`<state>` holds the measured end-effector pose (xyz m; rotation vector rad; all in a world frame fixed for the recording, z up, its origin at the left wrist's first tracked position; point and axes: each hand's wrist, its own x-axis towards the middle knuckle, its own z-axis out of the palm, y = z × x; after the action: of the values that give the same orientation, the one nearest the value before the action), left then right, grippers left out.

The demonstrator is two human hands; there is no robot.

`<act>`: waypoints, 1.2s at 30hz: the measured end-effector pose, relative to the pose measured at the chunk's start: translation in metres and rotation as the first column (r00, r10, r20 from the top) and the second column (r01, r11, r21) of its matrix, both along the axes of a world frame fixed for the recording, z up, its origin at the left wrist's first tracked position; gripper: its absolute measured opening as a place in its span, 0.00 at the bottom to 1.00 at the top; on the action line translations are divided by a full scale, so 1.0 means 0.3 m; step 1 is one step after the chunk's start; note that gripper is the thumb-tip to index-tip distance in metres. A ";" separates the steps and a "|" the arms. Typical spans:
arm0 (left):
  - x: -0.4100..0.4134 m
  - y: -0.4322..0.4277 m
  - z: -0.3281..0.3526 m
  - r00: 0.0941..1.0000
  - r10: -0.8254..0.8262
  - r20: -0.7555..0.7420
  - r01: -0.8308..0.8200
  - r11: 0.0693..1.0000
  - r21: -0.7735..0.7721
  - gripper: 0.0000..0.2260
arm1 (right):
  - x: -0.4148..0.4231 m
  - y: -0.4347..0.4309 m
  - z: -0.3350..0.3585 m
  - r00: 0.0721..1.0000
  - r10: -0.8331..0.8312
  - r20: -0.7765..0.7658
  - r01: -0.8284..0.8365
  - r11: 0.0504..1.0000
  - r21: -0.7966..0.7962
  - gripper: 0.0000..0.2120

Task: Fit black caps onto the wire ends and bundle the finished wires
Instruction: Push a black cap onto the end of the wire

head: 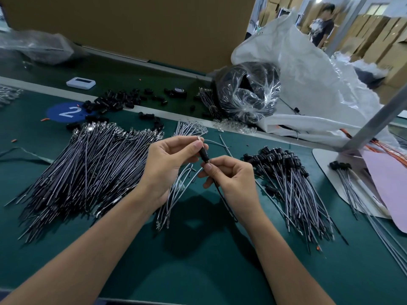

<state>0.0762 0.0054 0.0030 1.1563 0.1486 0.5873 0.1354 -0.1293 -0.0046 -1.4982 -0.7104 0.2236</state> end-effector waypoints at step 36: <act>-0.005 -0.007 0.004 1.000 -0.002 0.000 0.002 0.999 0.051 0.09 | -0.008 0.001 -0.001 0.986 -0.168 -0.020 0.167 0.984 -0.059 0.07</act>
<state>0.0747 0.0032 0.0041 1.2053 0.1331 0.5928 0.1330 -0.1290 -0.0050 -1.5982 -0.5586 0.1349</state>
